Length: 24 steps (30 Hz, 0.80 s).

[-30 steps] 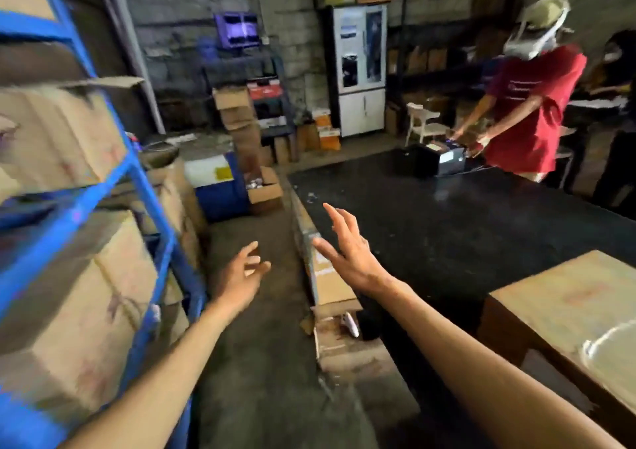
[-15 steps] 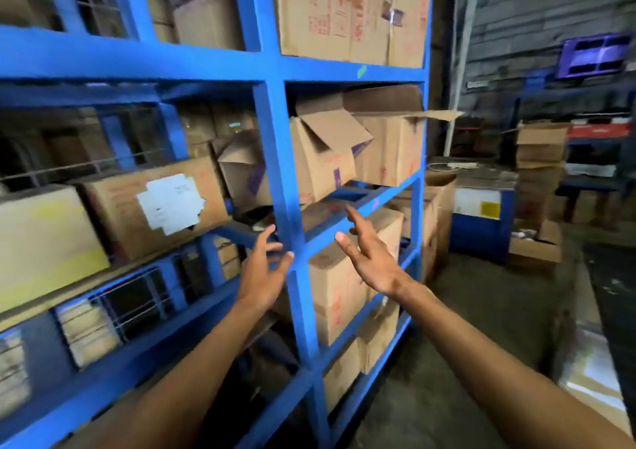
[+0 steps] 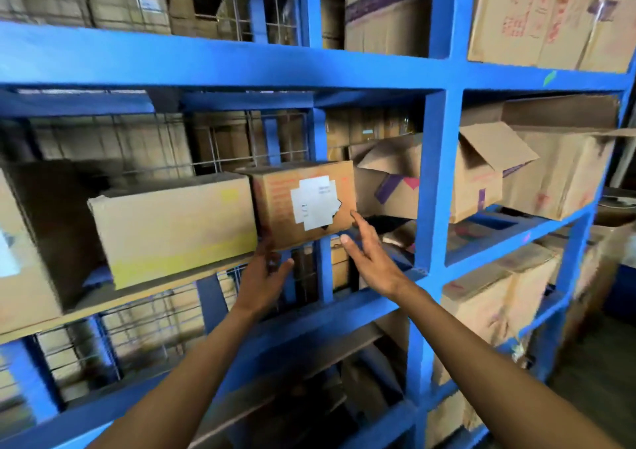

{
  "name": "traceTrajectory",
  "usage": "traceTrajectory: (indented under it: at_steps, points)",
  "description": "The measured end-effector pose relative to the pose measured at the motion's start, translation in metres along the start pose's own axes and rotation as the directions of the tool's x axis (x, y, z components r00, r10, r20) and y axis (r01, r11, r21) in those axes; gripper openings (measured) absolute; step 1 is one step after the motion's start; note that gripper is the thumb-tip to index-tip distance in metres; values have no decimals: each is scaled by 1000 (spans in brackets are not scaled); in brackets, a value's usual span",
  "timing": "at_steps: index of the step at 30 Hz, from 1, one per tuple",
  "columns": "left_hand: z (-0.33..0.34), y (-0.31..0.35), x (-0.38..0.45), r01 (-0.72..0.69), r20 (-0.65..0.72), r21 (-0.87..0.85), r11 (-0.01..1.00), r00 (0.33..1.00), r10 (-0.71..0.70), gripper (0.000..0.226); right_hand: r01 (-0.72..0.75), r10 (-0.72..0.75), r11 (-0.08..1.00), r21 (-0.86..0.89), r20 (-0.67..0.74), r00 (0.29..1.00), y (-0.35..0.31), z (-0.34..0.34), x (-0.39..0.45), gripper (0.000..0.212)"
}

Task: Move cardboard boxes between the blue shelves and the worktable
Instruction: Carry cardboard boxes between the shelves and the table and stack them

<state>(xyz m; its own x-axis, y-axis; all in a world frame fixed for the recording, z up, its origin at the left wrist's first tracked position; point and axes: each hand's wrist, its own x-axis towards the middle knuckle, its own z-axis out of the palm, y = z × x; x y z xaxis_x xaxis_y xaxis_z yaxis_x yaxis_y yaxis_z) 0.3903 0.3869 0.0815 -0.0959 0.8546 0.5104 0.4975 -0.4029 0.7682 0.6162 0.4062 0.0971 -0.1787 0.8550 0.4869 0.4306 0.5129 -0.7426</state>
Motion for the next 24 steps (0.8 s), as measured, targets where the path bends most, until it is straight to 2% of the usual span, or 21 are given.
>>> traceTrajectory:
  at_steps: [2,4,6,9,10,13,14,16,19,22,24]
  points:
    - [-5,-15,18,17,29,-23,1000,999,-16,58,-29,29,1000,-5,-13,999,2,11,20,87]
    - [-6,-25,36,30,42,-64,997,999,-28,57,-52,52,999,-6,-26,998,2,20,38,76]
    - [-5,-30,54,-25,37,-58,998,999,28,51,-51,51,999,3,-34,998,4,26,53,66]
    - [2,-41,78,-50,38,-124,991,998,55,42,-76,77,997,22,-34,996,12,30,74,68]
    - [3,-44,85,-29,55,-138,990,998,37,45,-85,86,996,25,-28,996,16,30,80,69]
    - [9,-54,113,4,127,-131,991,992,13,71,-117,119,992,45,-40,992,34,27,109,74]
    - [11,-56,123,24,113,-87,996,994,-14,75,-128,130,991,47,-48,990,41,25,120,74]
    - [16,-60,138,-31,43,-55,998,999,34,73,-131,136,988,84,-54,989,51,22,141,74]
    - [24,-66,167,-108,-26,-92,990,994,106,68,-120,126,979,166,-28,992,67,15,176,76]
    - [31,-81,201,-74,-89,-107,992,994,65,74,-139,147,974,177,-32,989,85,7,219,87]
    - [38,-101,228,-63,-113,-107,992,992,51,80,-143,154,975,169,-53,987,99,3,247,79]
